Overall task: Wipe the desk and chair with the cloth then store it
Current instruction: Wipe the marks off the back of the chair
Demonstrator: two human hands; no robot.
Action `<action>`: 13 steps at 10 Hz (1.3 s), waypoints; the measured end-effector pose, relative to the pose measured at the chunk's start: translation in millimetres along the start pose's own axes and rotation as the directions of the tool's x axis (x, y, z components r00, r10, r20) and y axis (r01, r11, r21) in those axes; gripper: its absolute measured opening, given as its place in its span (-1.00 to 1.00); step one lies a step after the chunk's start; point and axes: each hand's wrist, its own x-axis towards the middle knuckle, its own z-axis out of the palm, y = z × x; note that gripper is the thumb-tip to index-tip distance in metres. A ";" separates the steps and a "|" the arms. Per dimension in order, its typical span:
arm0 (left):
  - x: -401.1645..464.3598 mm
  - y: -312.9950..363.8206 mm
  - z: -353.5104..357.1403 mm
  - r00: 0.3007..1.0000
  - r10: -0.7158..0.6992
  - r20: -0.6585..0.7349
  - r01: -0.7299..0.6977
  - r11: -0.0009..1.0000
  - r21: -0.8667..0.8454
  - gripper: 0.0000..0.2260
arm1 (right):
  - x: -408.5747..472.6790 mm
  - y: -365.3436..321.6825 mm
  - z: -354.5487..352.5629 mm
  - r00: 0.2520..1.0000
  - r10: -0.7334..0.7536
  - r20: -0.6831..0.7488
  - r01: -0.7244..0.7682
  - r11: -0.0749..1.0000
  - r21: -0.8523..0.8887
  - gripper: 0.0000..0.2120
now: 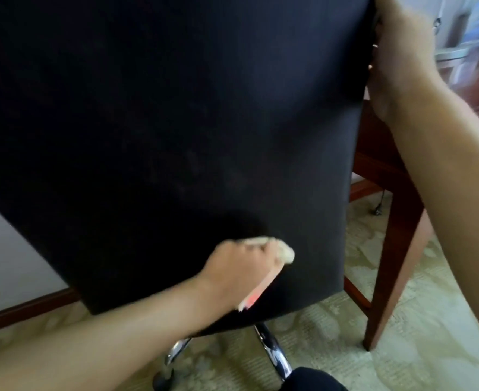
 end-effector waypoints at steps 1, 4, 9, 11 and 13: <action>52.6 -61.8 -61.1 0.936 -0.107 -0.335 0.192 0.954 0.231 -0.78 | 0.5 13.9 17.4 0.995 -0.019 -0.094 0.014 0.999 -0.044 -0.71; 52.2 -48.2 -54.8 0.953 -0.234 -0.193 0.255 0.962 0.093 -0.85 | -46.3 -25.6 186.2 0.987 0.082 -0.139 -0.101 0.985 -0.138 -0.56; 194.9 -129.4 -169.0 0.748 -0.348 -0.564 0.475 0.875 0.090 -0.78 | -42.2 -22.9 190.3 0.973 0.083 -0.217 -0.101 0.992 -0.076 -0.38; 98.5 -53.9 -79.0 0.970 -0.197 -0.145 0.204 0.978 0.033 -0.78 | -42.0 -24.8 189.3 0.972 0.072 -0.223 -0.091 0.993 -0.077 -0.54; 150.5 -113.3 -138.3 0.874 -0.270 -0.403 0.379 0.898 0.221 -0.83 | -44.9 -27.3 189.0 0.972 0.081 -0.221 -0.097 0.994 -0.059 -0.45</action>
